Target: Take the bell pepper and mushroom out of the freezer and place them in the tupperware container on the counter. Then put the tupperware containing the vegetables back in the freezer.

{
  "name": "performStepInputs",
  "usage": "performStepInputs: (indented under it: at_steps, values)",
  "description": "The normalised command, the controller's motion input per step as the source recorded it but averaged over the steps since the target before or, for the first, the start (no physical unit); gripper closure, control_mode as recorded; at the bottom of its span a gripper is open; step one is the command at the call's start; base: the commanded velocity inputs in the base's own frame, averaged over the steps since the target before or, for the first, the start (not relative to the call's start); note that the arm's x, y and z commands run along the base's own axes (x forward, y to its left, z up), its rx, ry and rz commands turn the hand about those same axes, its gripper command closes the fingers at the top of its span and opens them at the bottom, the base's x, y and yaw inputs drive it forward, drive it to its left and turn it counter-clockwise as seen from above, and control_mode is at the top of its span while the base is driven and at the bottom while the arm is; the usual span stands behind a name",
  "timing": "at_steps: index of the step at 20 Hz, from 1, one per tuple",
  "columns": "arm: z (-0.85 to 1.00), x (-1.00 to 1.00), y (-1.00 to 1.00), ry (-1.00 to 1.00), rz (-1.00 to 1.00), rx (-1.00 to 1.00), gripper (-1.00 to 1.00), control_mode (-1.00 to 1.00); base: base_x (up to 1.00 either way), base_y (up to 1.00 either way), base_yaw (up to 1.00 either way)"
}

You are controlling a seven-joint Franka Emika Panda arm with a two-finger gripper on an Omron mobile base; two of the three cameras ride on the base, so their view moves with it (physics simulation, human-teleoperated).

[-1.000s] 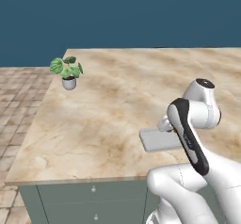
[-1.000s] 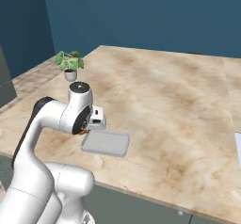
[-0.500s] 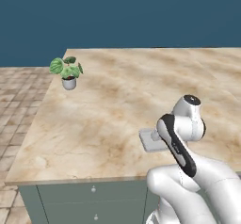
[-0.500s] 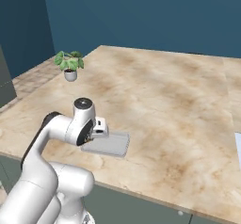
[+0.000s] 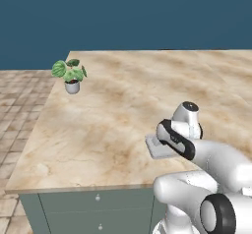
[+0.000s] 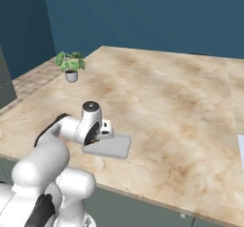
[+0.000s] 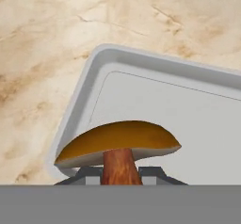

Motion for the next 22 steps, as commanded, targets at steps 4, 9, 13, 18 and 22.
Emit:
performStepInputs:
  at_steps: [4, 9, 13, 18, 22]
  values:
    - [-0.33, 0.24, 0.00, 0.05, 0.00, 0.00, 1.00, -1.00, 0.00, 0.00, 0.00]
    - [-0.30, 0.23, 0.00, 0.02, 0.00, 0.00, 1.00, -1.00, 0.00, 0.00, 0.00]
    - [-0.13, 0.00, 0.00, 0.00, 0.00, 0.00, 1.00, -1.00, 0.00, 0.00, 0.00]
    - [-0.17, 0.03, 0.00, 0.00, 0.00, 0.00, -1.00, -1.00, 0.00, 0.00, 0.00]
    - [-0.02, -0.01, 0.00, 0.00, 0.00, 0.00, -1.00, -1.00, 0.00, 0.00, 0.00]
